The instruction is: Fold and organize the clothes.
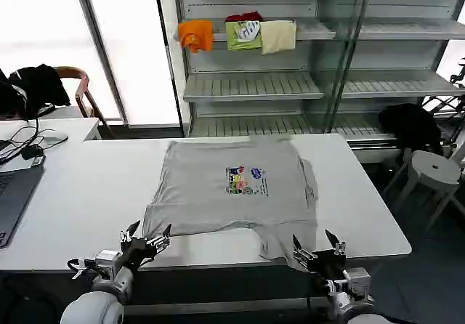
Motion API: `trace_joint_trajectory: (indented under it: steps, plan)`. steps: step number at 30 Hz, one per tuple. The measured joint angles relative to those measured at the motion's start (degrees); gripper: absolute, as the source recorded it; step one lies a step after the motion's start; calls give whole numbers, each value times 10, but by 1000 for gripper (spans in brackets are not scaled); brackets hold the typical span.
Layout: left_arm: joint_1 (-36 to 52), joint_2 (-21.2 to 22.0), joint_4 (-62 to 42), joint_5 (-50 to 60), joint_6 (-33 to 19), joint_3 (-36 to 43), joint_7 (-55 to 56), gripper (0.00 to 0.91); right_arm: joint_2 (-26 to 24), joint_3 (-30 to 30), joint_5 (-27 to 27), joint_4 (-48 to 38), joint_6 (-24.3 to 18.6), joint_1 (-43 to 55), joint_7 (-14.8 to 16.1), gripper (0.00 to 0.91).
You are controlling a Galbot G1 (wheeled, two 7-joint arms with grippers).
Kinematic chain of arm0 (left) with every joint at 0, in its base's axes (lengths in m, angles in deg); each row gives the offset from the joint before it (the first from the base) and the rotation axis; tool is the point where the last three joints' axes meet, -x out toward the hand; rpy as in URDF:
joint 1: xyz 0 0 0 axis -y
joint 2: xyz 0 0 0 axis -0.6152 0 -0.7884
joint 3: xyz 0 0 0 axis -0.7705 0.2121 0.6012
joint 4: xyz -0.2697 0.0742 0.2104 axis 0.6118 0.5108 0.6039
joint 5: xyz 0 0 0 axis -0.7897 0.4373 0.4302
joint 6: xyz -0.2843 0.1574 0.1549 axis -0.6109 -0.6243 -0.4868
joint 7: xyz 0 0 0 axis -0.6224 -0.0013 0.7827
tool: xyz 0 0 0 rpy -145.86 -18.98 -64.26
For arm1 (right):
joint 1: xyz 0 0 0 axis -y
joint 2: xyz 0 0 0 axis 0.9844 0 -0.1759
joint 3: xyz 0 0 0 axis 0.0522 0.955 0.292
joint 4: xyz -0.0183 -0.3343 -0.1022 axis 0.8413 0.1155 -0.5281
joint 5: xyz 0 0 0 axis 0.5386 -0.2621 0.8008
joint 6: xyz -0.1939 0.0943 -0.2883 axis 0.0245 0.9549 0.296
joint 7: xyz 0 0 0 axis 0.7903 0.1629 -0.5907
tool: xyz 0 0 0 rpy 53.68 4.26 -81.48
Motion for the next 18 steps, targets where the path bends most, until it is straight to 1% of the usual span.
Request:
trace_joint_trajectory:
  steps: [1,2,3,4,5,6,7,9,10,11,12,13,15,16,17,18]
  plan:
    - [0,0,-3,1,-1,0,1,907,1,1,2,-4,0,1,0,907]
    - [0,-1,-6,1,-3,0,2,907,2,3,4,-8,0,1,0,846]
    - [0,-1,-9,1,-4,-1,2,907,3,4,6,-12,0,1,0,756]
    - [1,-2,-12,1,-5,-1,3,907,3,5,7,-16,0,0,0,605]
    - [1,-3,-16,1,-7,-1,3,907,3,6,9,-19,0,0,0,524]
    - [2,-4,-19,1,-9,-2,3,907,4,7,10,-21,-1,-1,1,373]
    - [2,-4,-22,1,-10,-2,3,907,4,7,12,-24,-2,-1,1,262]
    - [3,-5,-28,0,-13,-2,3,907,4,7,15,-28,-3,-2,1,171]
    - [3,-6,-31,0,-14,-2,3,887,4,7,17,-30,-3,-2,1,40]
    - [4,-6,-34,0,-15,-2,3,776,5,7,18,-31,-3,-2,2,0]
    - [4,-6,-36,0,-16,-2,3,705,4,7,18,-33,-3,-3,2,0]
    - [5,-6,-38,0,-17,-2,3,514,5,7,19,-34,-3,-3,2,0]
    - [6,-6,-43,-2,-19,-2,3,312,5,7,19,-35,-3,-4,3,0]
    - [6,-6,-46,-3,-21,-1,2,121,5,7,20,-35,-3,-4,3,0]
    - [6,-7,-47,-3,-22,-1,2,81,5,7,20,-35,-3,-5,4,0]
    - [6,-7,-48,-4,-23,-1,2,20,6,7,20,-36,-3,-5,4,0]
